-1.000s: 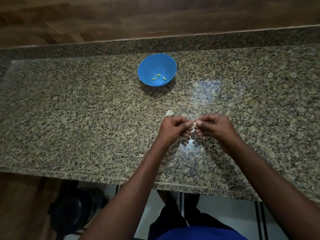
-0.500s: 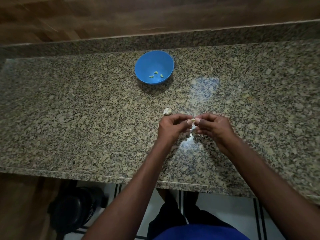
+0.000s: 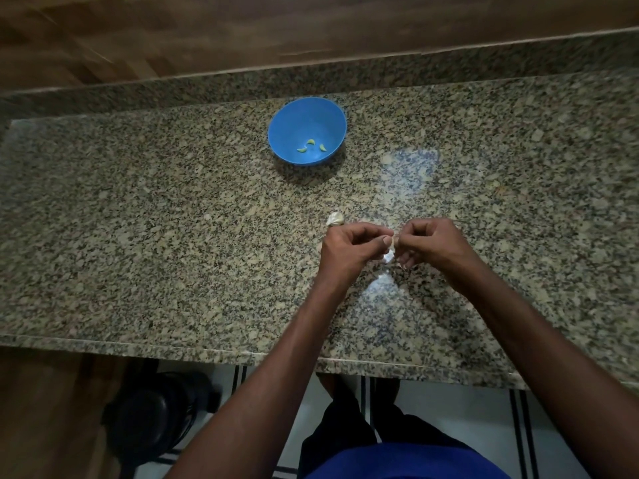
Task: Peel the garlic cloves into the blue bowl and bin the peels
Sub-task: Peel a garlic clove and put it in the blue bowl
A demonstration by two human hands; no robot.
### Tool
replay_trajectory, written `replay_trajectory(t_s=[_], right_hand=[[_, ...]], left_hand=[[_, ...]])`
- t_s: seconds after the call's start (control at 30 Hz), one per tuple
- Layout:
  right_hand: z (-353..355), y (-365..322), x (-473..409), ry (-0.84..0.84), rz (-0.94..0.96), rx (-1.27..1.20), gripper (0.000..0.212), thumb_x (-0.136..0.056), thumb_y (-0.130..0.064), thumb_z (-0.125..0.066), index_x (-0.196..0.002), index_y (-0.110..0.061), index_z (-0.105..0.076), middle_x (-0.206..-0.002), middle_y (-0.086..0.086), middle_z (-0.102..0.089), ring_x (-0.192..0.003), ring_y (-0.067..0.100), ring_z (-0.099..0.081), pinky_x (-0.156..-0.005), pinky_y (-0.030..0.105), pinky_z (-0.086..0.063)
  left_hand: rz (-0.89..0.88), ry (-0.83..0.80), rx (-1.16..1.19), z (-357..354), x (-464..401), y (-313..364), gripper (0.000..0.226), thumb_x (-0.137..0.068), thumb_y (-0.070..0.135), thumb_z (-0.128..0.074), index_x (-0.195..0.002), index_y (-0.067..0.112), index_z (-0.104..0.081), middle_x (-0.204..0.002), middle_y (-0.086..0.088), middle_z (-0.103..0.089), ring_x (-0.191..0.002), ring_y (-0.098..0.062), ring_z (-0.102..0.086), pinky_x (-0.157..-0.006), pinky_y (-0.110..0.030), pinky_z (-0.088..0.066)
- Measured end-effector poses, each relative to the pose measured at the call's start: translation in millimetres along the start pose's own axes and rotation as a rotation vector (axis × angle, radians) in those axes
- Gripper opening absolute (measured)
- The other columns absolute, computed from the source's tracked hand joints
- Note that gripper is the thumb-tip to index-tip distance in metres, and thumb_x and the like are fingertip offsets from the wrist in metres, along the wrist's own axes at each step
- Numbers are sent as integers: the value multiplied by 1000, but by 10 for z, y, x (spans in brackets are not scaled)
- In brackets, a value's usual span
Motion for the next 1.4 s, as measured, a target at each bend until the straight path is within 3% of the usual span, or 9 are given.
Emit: replay_trajectory(t_s=[0.47,0.77,1.0,1.1,1.23,1.4], right_hand=[[-9,69,1,-20,-111,-100,17,-92,-2,-63,-76,-3,-67,-72,16,-68,-55,18,-60,-52,25,-51],[-49,134,14,-16,-173,-91,15,-94,-6,-60,-82,0,-68,-69,12,-65,-52,17,-56,-50,24,-47],[-62,309,-13,34,-305,-111,14,-91,-3,-59,-89,7,-68,-77,21,-71,-56,23,-65,-51,27,-53],[-60,313,-81,36,-294,-91,15,-96,-1,-57,-93,7,-69,-84,26,-74,-63,27,-69,-56,31,-59],[-109,407,-161,0,-376,-281,24,-101,0,-43,-100,8,-65,-97,31,-73,-76,33,-74,-66,35,-62],[-144,524,-209,-15,-414,-427,18,-97,-3,-60,-110,9,-64,-101,27,-72,-83,31,-75,-70,33,-63]], left_hand=[[24,-37,78,-21,-31,-30,15,-91,4,-74,-105,2,-78,-97,-14,-77,-84,-16,-70,-78,-27,-58],[21,-9,17,-44,-42,-73,10,-91,7,-74,-99,8,-79,-93,-12,-76,-79,-13,-66,-74,-28,-57],[64,57,4,-26,-81,-225,9,-91,5,-74,-99,7,-78,-88,-14,-76,-75,-17,-70,-72,-32,-60],[47,74,-52,-2,-128,-206,8,-91,3,-73,-96,8,-76,-85,-7,-75,-72,-10,-70,-68,-26,-60],[24,99,-103,47,-197,-196,8,-89,4,-76,-96,6,-76,-87,-9,-76,-77,-15,-72,-75,-35,-64],[39,125,-39,95,-190,-241,9,-88,3,-76,-97,5,-77,-90,-12,-77,-81,-24,-75,-77,-38,-65]])
Point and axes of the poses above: each hand's wrist, its own x-axis away from the middle knuckle, its own z-axis out of the back of the hand, y = z × x, the point moved 10 cm from there along -x, towards the middle knuckle
